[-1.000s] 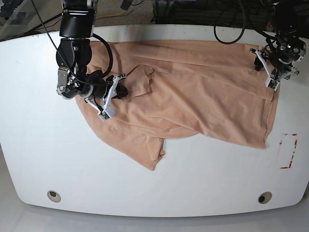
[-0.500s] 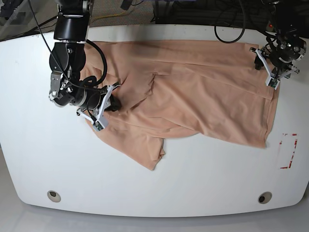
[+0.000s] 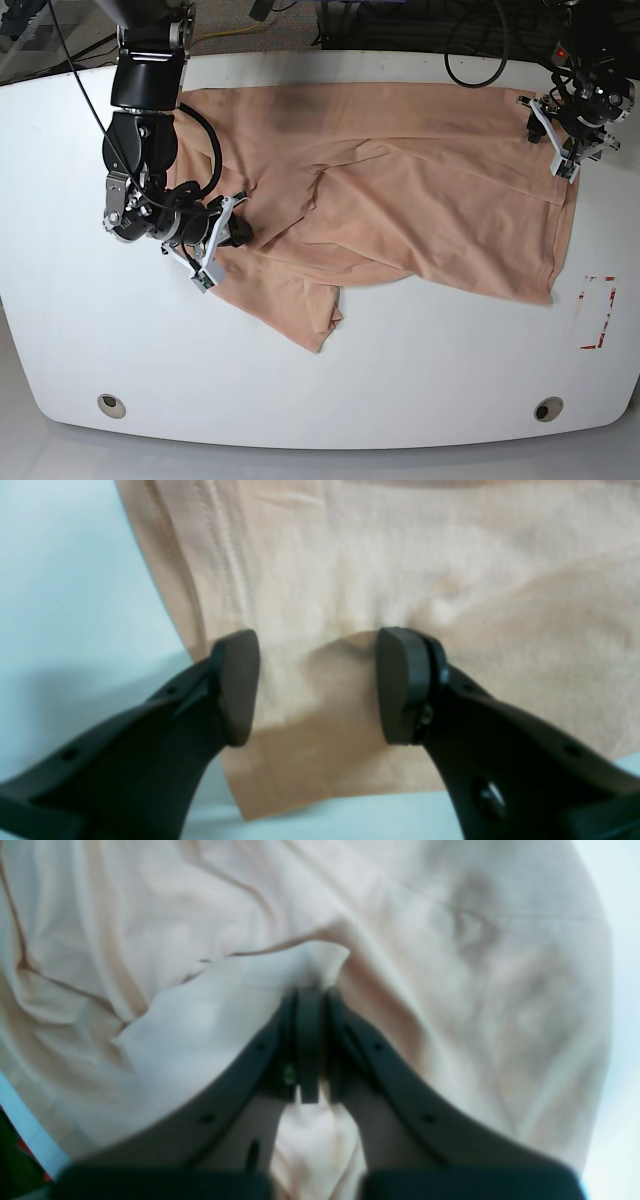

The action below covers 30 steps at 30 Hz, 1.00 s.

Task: Fold the T-shirt properly
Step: 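Drag the pinched fabric with the right gripper toward the held edge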

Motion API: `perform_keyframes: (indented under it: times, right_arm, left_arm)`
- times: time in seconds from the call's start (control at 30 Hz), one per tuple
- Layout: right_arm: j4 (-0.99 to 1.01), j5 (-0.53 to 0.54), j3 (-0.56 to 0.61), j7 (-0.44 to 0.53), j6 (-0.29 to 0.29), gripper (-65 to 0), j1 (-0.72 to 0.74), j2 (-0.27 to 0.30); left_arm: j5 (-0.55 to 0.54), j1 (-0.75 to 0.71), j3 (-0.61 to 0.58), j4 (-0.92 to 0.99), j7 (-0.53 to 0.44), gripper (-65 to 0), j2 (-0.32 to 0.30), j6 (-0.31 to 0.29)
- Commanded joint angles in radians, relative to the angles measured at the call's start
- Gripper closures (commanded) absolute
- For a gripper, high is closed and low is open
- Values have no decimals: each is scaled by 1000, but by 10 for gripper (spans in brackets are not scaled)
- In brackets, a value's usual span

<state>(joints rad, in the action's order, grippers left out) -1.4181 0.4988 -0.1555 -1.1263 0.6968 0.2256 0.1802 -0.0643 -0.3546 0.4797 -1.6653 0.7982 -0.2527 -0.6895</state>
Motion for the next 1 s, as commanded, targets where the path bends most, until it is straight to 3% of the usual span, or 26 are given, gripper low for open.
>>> perform_keyframes:
  times: [0.0,0.17,0.23,0.33,0.63,0.97]
  right_arm:
    - [-31,16,-6,16,1,-138,30,17]
    - [-161,27,-8,-22,1,-380,-16,58]
    - [-220,27,-17,-42,1,-426,-47,69]
    - [-316,27,-65,-65,1,-434,-128,74]
    - [-560,27,-143,-120,1,-374,-404,68]
    - [-591,27,-229,-125,1,-376,-613,91]
  left_arm:
    - [47,-17,18,4,66,-344,-3,-9]
    - [44,-16,67,4,66,-344,-3,-9]
    - [44,-13,67,4,66,-344,-3,-9]
    - [42,-13,67,4,66,-344,-3,-9]
    - [42,-11,63,4,66,-344,-1,-9]
    - [42,-11,69,4,66,-344,-1,-9]
